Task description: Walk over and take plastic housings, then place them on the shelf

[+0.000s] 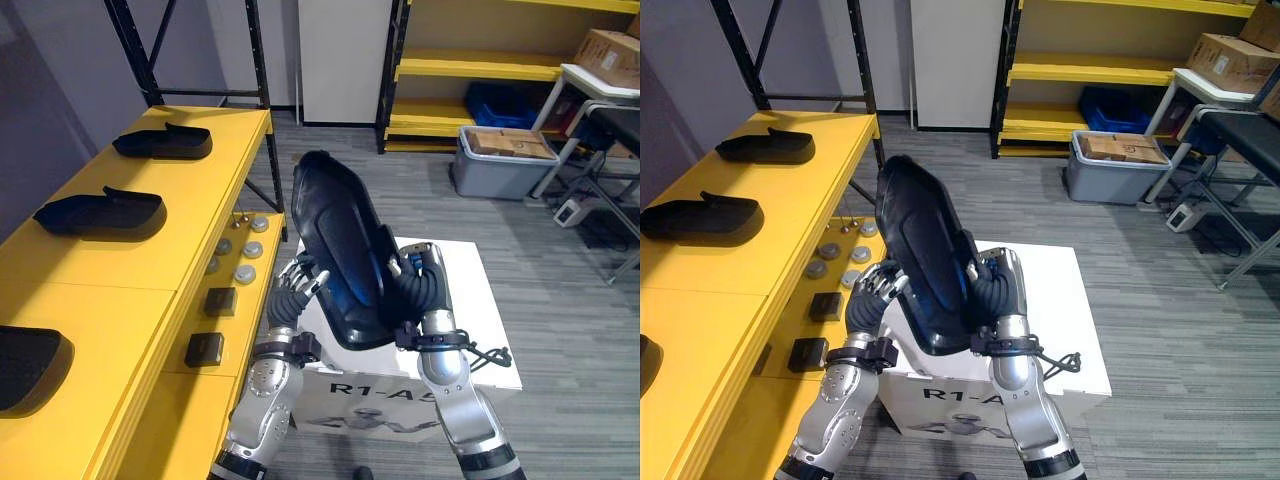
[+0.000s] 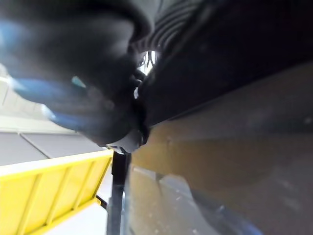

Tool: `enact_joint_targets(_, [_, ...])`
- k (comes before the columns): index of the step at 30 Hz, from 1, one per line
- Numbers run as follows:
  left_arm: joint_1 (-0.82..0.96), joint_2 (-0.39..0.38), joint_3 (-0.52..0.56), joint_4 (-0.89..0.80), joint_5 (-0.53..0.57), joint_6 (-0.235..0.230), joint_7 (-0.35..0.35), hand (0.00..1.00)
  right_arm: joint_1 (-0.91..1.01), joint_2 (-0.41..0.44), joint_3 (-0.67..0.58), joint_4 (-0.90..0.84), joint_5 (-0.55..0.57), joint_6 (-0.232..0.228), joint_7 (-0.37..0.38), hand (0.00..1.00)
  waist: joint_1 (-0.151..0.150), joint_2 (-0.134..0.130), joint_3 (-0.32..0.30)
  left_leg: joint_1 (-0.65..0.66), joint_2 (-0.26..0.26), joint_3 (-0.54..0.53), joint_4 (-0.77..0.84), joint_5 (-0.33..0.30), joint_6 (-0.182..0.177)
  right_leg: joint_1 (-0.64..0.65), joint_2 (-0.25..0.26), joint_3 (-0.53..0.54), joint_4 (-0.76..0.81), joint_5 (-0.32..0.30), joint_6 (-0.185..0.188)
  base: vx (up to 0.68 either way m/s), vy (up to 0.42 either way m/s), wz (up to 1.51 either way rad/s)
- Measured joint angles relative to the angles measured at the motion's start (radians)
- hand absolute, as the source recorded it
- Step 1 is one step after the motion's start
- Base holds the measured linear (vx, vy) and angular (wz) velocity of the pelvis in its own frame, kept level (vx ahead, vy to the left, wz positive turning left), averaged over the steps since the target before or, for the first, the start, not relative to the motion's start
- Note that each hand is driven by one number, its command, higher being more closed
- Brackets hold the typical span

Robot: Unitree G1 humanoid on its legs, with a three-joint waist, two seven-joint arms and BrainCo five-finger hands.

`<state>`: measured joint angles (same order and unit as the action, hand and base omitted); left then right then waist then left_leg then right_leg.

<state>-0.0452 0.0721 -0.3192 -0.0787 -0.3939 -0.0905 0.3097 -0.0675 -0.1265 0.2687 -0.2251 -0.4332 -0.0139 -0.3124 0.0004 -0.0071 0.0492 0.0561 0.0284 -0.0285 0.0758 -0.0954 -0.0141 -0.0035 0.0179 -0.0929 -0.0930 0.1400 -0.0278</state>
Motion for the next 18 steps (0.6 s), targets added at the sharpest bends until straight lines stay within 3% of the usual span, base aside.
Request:
enact_joint_targets(14, [-0.001, 0.016, 0.01, 0.0, -0.023, 0.014, 0.035, 1.0, 0.03, -0.032, 0.054, -0.038, 0.018, -0.03, -0.016, 1.0, -0.031, 0.01, -0.043, -0.023, 0.007, 0.023, 0.021, -0.005, -0.008, -0.02, 0.008, 0.013, 0.0, 0.005, -0.005, -0.01, 0.015, -0.04])
enact_joint_targets(15, [-0.001, 0.016, 0.01, 0.0, -0.023, 0.016, 0.035, 1.0, 0.03, -0.032, 0.054, -0.038, 0.018, -0.03, -0.018, 0.0, -0.033, 0.011, -0.048, -0.027, 0.007, 0.023, 0.022, -0.005, -0.008, -0.024, 0.008, 0.013, 0.0, 0.005, -0.005, 0.01, 0.032, -0.01])
enact_joint_targets(18, [-0.005, 0.016, 0.008, 0.0, -0.021, 0.027, 0.035, 1.0, 0.03, -0.03, 0.054, -0.037, 0.023, -0.035, -0.023, 0.0, -0.035, 0.013, -0.052, -0.029, 0.007, 0.024, 0.023, -0.005, -0.008, -0.026, 0.007, 0.014, 0.0, 0.009, -0.007, 0.01, 0.041, -0.01])
